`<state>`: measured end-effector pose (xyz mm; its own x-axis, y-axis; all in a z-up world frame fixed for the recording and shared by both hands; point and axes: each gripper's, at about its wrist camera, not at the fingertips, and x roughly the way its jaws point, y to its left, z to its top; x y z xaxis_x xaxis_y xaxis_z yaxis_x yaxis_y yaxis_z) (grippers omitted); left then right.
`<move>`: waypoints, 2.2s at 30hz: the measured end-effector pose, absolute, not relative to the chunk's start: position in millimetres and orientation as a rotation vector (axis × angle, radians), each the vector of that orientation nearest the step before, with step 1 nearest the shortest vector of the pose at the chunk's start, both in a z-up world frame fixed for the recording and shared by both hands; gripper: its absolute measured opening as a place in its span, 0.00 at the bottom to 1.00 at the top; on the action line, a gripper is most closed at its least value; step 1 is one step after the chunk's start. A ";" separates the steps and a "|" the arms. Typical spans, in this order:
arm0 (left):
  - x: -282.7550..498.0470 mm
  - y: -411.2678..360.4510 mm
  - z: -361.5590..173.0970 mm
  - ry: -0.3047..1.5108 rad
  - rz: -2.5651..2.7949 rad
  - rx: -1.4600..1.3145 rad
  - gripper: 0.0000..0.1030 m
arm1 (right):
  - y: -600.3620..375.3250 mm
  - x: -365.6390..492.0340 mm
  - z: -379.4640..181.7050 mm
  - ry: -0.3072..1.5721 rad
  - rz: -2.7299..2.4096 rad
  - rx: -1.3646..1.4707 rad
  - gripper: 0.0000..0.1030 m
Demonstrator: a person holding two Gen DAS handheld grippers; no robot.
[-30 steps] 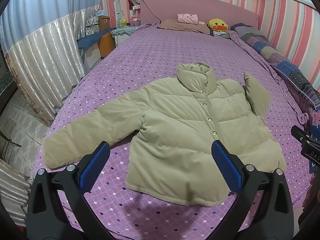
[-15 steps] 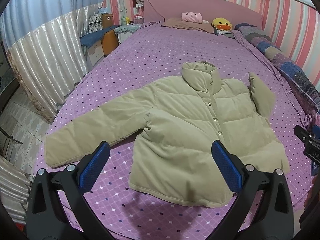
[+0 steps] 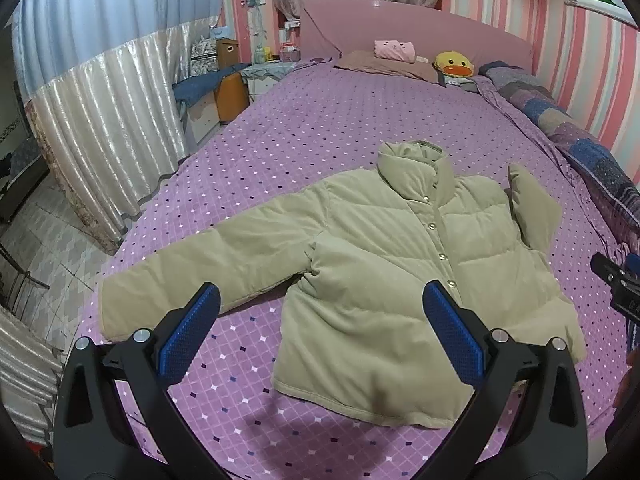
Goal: Fold large clothes
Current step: 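Move the left gripper to the jacket sleeve nearest it and lower onto it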
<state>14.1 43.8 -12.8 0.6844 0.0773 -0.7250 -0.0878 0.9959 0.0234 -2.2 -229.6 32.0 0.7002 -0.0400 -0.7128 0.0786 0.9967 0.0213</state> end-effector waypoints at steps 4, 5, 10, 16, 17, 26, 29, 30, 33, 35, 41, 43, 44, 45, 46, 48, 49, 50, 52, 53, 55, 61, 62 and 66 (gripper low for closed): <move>16.1 41.9 -14.1 0.818 0.090 -0.007 0.97 | -227.1 -2.2 37.0 0.775 -0.058 0.044 0.98; 16.8 42.0 -14.5 0.820 0.091 -0.005 0.97 | -226.1 -1.4 37.8 0.773 -0.056 0.037 0.98; 19.2 47.4 -18.7 0.825 0.102 -0.021 0.97 | -225.0 6.6 33.8 0.784 -0.030 0.046 0.98; 24.0 55.8 -28.6 0.840 0.085 -0.031 0.97 | -219.5 11.8 27.9 0.765 0.023 0.056 0.98; 25.2 58.4 -30.2 0.838 0.095 -0.025 0.97 | -217.2 13.4 26.7 0.759 0.028 0.047 0.98; 38.9 105.9 -47.8 0.875 0.141 -0.114 0.97 | -205.5 31.5 13.1 0.771 -0.033 -0.019 0.98; 43.1 123.2 -56.7 0.896 0.167 -0.127 0.97 | -205.5 41.0 7.1 0.788 -0.033 -0.008 0.98; 44.6 127.9 -59.7 0.907 0.182 -0.123 0.97 | -205.0 43.6 6.1 0.785 -0.031 -0.008 0.98; 50.6 148.6 -72.4 0.950 0.209 -0.127 0.97 | -201.0 51.8 1.9 0.759 -0.043 -0.023 0.98; 52.0 164.9 -82.3 0.956 0.247 -0.129 0.97 | -194.6 61.1 -3.7 0.762 -0.032 -0.037 0.98; 57.3 212.7 -107.9 0.960 0.361 -0.168 0.97 | -177.3 90.1 -21.1 0.792 0.001 -0.038 0.98; 59.6 224.7 -116.5 0.963 0.398 -0.167 0.97 | -171.1 98.5 -24.8 0.791 0.002 -0.050 0.98; 61.4 229.9 -121.1 0.970 0.415 -0.164 0.97 | -166.7 105.7 -28.3 0.801 0.003 -0.056 0.98; 61.6 233.7 -124.1 0.971 0.425 -0.167 0.97 | -164.0 110.2 -30.4 0.810 0.004 -0.055 0.98; 61.6 239.9 -128.8 0.966 0.431 -0.184 0.97 | -160.3 115.8 -33.6 0.821 0.012 -0.051 0.98; 60.3 249.2 -136.3 0.967 0.439 -0.220 0.97 | -154.9 123.8 -39.1 0.839 0.025 -0.051 0.98; 59.8 254.5 -140.7 0.968 0.445 -0.240 0.97 | -150.3 129.0 -43.5 0.847 0.032 -0.058 0.98; 58.6 261.7 -146.7 0.968 0.452 -0.261 0.97 | -146.9 132.1 -47.2 0.854 0.035 -0.066 0.98; 55.5 274.8 -156.3 0.973 0.476 -0.289 0.97 | -140.2 138.5 -55.8 0.874 0.041 -0.085 0.98; 53.4 279.3 -159.7 0.971 0.483 -0.302 0.97 | -138.3 139.6 -58.2 0.880 0.043 -0.089 0.98; 48.6 295.3 -167.9 0.964 0.510 -0.332 0.97 | -133.7 141.2 -64.5 0.891 0.051 -0.093 0.98; 40.8 329.0 -186.2 0.962 0.579 -0.324 0.97 | -126.2 144.6 -74.3 0.915 0.040 -0.132 0.98; 40.6 334.6 -188.8 0.958 0.588 -0.321 0.97 | -126.6 144.8 -74.9 0.919 0.038 -0.130 0.98; 44.0 360.2 -199.9 0.949 0.598 -0.353 0.97 | -130.2 143.2 -75.0 0.930 0.028 -0.135 0.98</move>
